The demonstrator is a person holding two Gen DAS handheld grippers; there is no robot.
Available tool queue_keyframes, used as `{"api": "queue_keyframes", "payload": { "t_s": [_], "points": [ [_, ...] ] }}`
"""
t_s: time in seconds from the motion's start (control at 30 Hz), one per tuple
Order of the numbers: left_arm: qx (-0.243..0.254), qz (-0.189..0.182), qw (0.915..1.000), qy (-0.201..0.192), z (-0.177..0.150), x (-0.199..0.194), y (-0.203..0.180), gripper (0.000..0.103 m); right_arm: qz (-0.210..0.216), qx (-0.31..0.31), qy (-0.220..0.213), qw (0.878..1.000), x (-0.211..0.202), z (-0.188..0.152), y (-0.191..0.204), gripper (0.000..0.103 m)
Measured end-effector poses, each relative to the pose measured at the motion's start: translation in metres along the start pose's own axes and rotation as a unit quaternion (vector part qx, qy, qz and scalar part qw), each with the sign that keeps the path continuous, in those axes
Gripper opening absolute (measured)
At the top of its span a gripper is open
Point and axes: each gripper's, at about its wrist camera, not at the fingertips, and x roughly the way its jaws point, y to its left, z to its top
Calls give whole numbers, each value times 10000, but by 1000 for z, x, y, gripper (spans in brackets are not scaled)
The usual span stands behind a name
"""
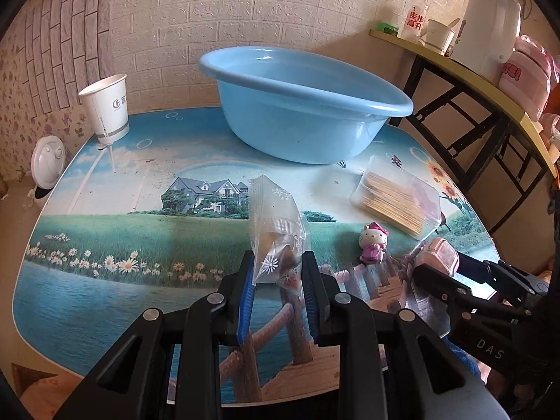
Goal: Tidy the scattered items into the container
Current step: 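Lift and hold the zip bag and pink holder above the table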
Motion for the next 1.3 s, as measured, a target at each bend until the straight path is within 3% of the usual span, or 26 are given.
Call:
{"api": "queue_keyframes", "payload": {
  "t_s": [0.23,0.37,0.77,1.3],
  "points": [
    [78,-10,10000,55,-5,3,-4,30,62,-5,-16,10000,3,-2,1,54],
    [45,19,10000,47,-5,5,-2,38,145,-15,-22,9999,4,-3,1,71],
    [84,-58,9999,72,0,10,-6,46,125,-43,-97,9999,3,-2,1,71],
    [125,74,9999,75,8,21,-14,46,190,-104,-38,9998,1,-7,6,71]
  ]
}}
